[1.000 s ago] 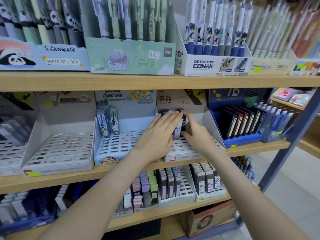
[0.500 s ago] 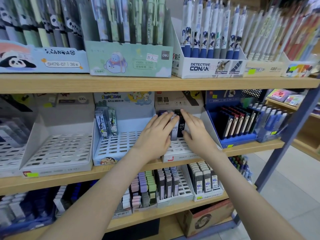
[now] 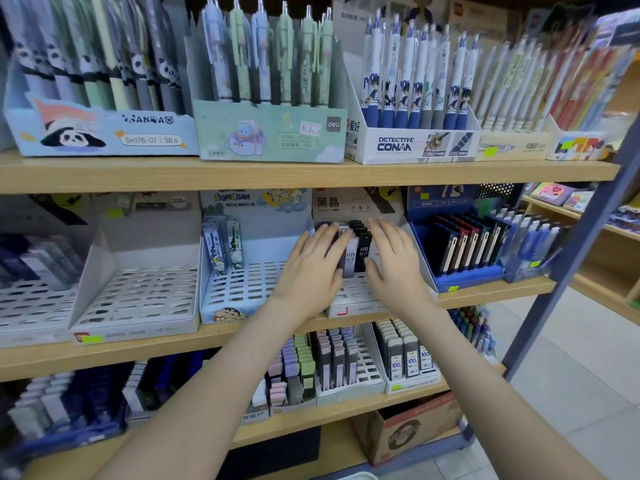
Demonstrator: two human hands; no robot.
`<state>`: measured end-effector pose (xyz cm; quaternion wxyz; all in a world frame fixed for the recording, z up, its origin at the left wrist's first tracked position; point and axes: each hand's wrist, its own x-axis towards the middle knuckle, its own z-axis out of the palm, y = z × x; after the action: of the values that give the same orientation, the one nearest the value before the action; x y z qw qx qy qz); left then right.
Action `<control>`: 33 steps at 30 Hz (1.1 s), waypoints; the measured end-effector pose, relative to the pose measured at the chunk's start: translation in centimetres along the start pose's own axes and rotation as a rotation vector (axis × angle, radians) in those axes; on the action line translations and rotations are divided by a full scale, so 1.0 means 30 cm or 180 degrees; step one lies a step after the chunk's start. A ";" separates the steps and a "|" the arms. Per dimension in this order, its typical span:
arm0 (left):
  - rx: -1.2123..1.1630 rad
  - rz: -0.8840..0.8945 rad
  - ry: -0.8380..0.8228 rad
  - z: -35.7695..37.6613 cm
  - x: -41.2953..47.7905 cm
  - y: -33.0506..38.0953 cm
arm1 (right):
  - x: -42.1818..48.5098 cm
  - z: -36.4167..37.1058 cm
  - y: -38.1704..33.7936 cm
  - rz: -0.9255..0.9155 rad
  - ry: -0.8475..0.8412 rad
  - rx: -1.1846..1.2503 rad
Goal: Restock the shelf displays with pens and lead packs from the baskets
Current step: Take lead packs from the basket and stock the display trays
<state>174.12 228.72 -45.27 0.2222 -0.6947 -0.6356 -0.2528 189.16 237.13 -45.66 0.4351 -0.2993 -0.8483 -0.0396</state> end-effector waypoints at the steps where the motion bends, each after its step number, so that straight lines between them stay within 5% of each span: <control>1: -0.0071 -0.0054 0.0030 -0.015 -0.013 0.007 | -0.006 -0.013 -0.033 -0.0017 0.0053 0.0036; 9: -0.0356 -0.0428 0.0011 -0.203 -0.383 -0.072 | -0.188 0.037 -0.430 -0.0670 -0.0408 0.0800; 16: -0.0059 -0.1230 -0.0624 -0.326 -1.085 -0.301 | -0.491 0.326 -0.828 -0.1120 -0.1886 0.1509; 25: -0.0043 -0.2147 -0.1539 -0.215 -1.877 -0.460 | -0.983 0.774 -1.048 -0.1622 -0.4314 0.0713; 33: -0.0080 -0.1945 -0.1563 0.029 -2.148 -0.497 | -1.352 1.102 -1.081 -0.1787 -0.4700 0.0415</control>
<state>155.21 180.97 -86.98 -0.0305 -0.5160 -0.8443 -0.1413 165.90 202.23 -90.73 -0.2497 0.0030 -0.9620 0.1107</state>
